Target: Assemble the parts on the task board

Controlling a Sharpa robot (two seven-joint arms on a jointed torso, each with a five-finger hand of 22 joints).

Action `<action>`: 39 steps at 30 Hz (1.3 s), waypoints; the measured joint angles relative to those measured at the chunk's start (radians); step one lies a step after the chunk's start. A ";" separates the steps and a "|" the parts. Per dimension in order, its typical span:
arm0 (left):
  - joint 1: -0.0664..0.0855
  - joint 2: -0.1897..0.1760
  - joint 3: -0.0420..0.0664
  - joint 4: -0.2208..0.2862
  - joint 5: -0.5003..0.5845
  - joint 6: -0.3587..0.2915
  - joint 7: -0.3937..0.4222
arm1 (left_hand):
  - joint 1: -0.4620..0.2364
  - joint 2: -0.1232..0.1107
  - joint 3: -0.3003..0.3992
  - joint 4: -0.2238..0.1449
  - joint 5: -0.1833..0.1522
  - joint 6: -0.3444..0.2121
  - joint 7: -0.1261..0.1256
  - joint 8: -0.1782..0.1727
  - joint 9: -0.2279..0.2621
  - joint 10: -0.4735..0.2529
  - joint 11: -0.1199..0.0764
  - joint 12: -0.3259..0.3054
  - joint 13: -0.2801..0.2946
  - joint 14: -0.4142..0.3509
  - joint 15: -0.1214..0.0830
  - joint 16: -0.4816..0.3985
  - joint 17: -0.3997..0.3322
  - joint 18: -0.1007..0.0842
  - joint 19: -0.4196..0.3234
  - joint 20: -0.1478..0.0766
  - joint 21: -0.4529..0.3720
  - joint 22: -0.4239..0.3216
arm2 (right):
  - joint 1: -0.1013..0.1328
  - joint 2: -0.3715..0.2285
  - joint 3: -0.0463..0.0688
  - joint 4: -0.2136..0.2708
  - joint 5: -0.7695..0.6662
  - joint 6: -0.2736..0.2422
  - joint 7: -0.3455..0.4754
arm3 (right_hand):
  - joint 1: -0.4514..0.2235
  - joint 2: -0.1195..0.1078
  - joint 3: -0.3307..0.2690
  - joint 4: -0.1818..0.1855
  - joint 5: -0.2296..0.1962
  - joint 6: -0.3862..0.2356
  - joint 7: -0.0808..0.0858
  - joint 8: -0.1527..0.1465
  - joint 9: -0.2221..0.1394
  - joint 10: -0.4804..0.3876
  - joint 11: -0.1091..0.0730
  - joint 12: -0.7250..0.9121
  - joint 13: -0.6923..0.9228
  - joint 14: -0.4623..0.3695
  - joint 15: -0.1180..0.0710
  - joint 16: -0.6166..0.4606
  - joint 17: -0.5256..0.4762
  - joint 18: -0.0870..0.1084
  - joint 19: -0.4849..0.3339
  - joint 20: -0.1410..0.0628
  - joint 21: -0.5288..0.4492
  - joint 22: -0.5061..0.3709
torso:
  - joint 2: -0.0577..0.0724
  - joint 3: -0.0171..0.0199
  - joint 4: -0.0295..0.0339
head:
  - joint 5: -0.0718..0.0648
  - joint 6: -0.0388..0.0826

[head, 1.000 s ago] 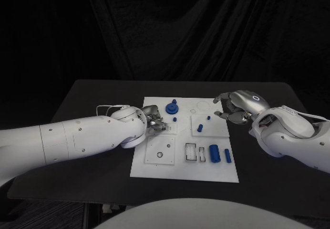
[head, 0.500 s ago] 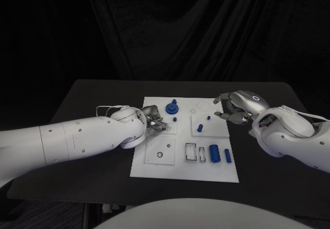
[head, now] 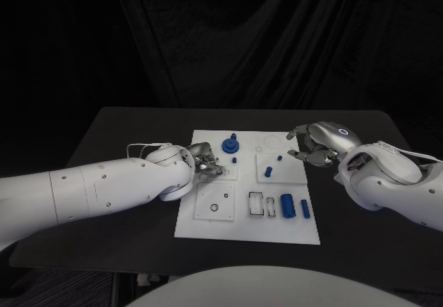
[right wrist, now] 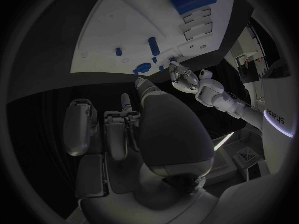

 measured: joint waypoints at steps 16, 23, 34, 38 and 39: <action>-0.002 0.001 0.000 -0.009 -0.001 0.024 -0.002 | -0.033 -0.009 -0.066 0.066 -0.069 0.058 -0.063 0.001 0.038 0.000 0.000 0.000 0.000 0.000 0.000 0.000 0.000 0.000 0.000 0.000 -0.010 0.000 | -0.002 0.001 0.000 -0.006 0.005 0.011 -0.002 | 0.000 0.000 0.003 0.003 0.000 0.000 0.000 0.000 -0.002 0.000 0.000 0.000 0.000 0.000 0.000 0.000 0.000 0.000 0.000 0.000 0.000 0.000 | 0.000 0.0003 0.0004 | 0.004 0.000; -0.002 0.006 0.000 -0.015 -0.001 0.024 0.000 | -0.033 -0.009 -0.068 0.068 -0.071 0.057 -0.065 0.002 0.038 0.000 0.000 0.000 0.000 0.000 0.000 0.000 0.000 0.000 0.000 0.000 -0.013 0.000 | -0.002 0.002 0.000 -0.007 0.006 0.015 -0.003 | 0.000 0.000 0.003 0.003 0.000 0.000 0.000 0.000 -0.001 0.000 0.000 0.000 0.000 0.000 0.000 0.000 0.000 0.000 0.000 0.000 0.000 0.000 | 0.000 -0.0005 0.0003 | 0.005 0.000; -0.005 0.012 -0.001 -0.024 -0.001 0.014 0.014 | 0.002 -0.005 -0.066 0.066 0.052 0.053 -0.061 -0.002 0.061 0.000 0.000 0.000 0.000 0.000 0.000 0.000 0.000 0.000 0.000 0.000 -0.017 0.000 | -0.002 0.001 0.000 -0.009 0.008 0.019 -0.004 | 0.000 0.000 0.003 0.003 0.000 0.000 0.000 0.000 -0.003 0.000 0.000 0.000 0.001 0.000 0.000 0.000 0.000 0.000 0.000 0.000 -0.004 0.000 | 0.001 -0.0004 -0.0004 | 0.006 0.000; -0.007 0.012 -0.001 -0.025 -0.001 0.008 0.022 | 0.018 -0.001 -0.066 0.066 0.078 0.049 -0.057 -0.002 0.066 0.000 0.000 0.000 0.000 0.000 0.000 0.000 0.000 0.000 0.000 0.000 -0.017 0.000 | -0.002 0.000 0.000 -0.009 0.008 0.020 -0.004 | 0.000 0.000 0.003 0.003 0.000 0.000 0.000 0.000 -0.003 0.000 0.000 0.000 0.001 0.000 0.000 0.000 0.000 0.000 0.000 0.000 -0.004 0.000 | 0.001 0.0000 -0.0005 | 0.006 0.000; -0.007 0.013 -0.001 -0.026 -0.001 0.006 0.024 | 0.019 0.000 -0.066 0.066 0.078 0.047 -0.056 -0.002 0.068 0.000 0.000 0.000 0.000 0.000 0.000 0.000 0.000 0.000 0.000 0.000 -0.017 0.000 | -0.002 0.000 0.000 -0.009 0.008 0.020 -0.004 | 0.000 0.000 0.003 0.003 0.000 0.000 0.000 0.000 -0.003 0.000 0.000 0.000 0.001 0.000 0.000 0.000 0.000 0.000 0.000 0.000 -0.004 0.000 | 0.001 0.0000 -0.0005 | 0.006 0.000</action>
